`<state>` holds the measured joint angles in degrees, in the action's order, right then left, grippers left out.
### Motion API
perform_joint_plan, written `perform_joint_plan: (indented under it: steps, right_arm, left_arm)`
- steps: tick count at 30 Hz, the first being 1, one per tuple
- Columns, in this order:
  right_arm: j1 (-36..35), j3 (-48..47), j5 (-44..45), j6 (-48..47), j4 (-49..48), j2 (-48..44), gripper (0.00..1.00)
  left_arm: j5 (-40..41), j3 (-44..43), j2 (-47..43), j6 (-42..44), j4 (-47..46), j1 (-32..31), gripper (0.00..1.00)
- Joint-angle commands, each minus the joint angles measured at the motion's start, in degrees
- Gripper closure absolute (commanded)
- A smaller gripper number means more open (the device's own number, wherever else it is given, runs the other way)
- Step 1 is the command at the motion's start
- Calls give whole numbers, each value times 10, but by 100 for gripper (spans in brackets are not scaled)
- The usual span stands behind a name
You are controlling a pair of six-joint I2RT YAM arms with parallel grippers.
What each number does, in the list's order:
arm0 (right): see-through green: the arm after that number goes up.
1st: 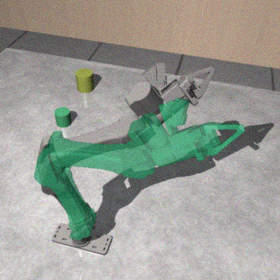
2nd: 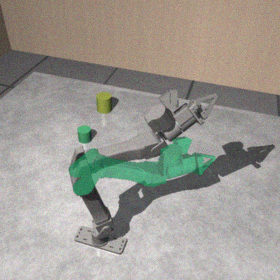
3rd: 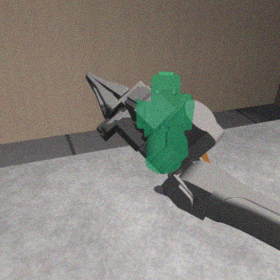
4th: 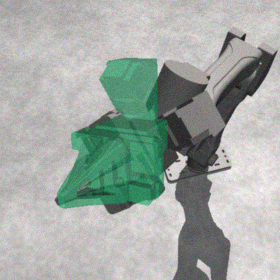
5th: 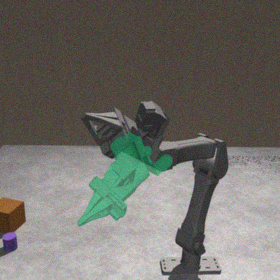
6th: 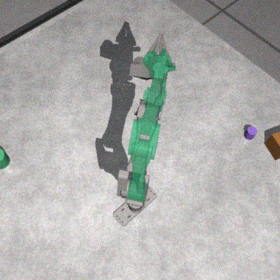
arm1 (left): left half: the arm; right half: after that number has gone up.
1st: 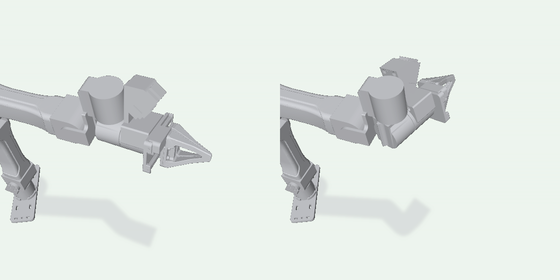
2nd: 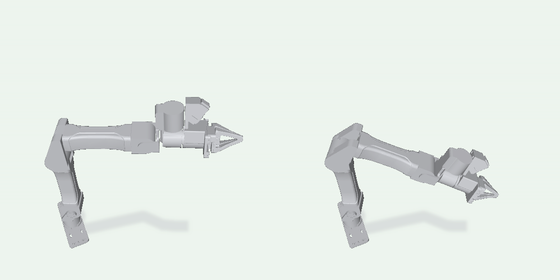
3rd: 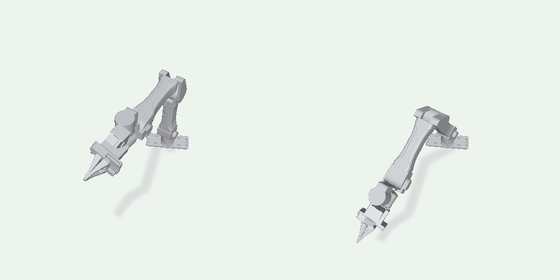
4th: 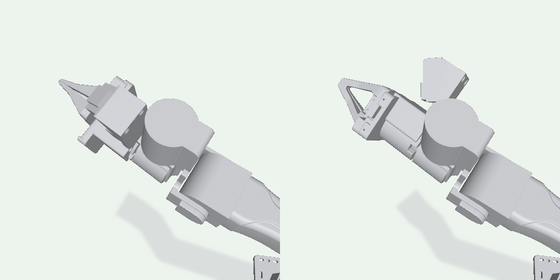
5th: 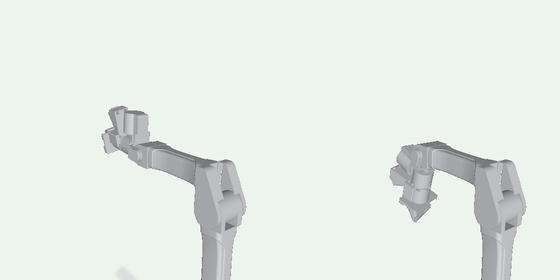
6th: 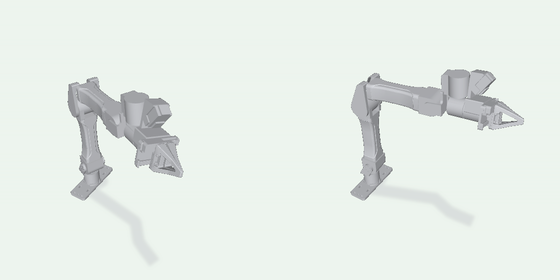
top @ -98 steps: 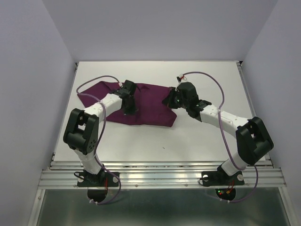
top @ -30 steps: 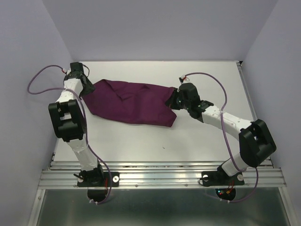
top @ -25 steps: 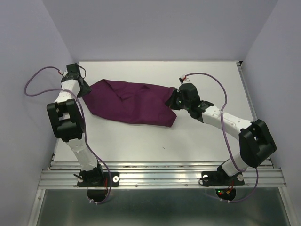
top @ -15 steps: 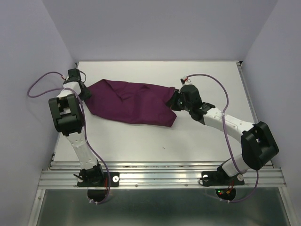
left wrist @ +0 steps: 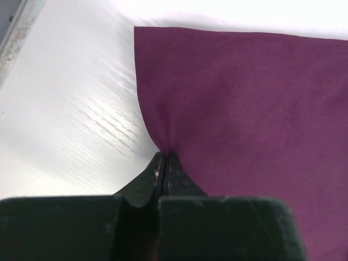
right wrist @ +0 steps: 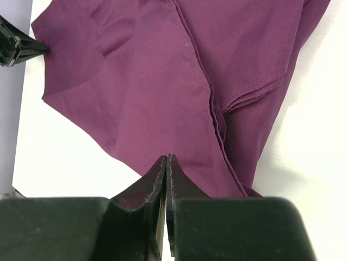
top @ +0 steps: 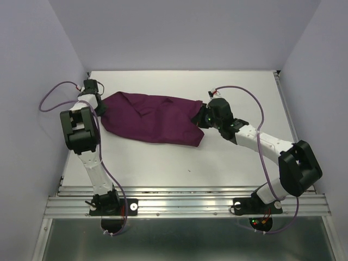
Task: Prepare the surgical pack
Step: Pack the surgical kit at the center of the board.
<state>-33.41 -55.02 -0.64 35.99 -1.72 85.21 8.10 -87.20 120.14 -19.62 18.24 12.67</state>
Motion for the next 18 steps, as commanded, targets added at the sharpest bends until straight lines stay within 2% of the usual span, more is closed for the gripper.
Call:
perform_joint_plan:
  steps: [1, 8, 13, 18]
  right_arm:
    - [-3, -7, 4, -7, -22, -9, 94]
    - [3, 1, 63, -12, 8, -13, 92]
    - [45, 0, 66, -17, 29, 4, 91]
    - [81, -8, 63, -28, 44, 37, 91]
  left_arm:
    - [24, -12, 3, -5, 25, -15, 100]
    - [61, -2, -121, 1, 24, -51, 100]
    - [44, 7, -197, 10, 15, -92, 100]
    - [14, -10, -228, 20, 14, -156, 100]
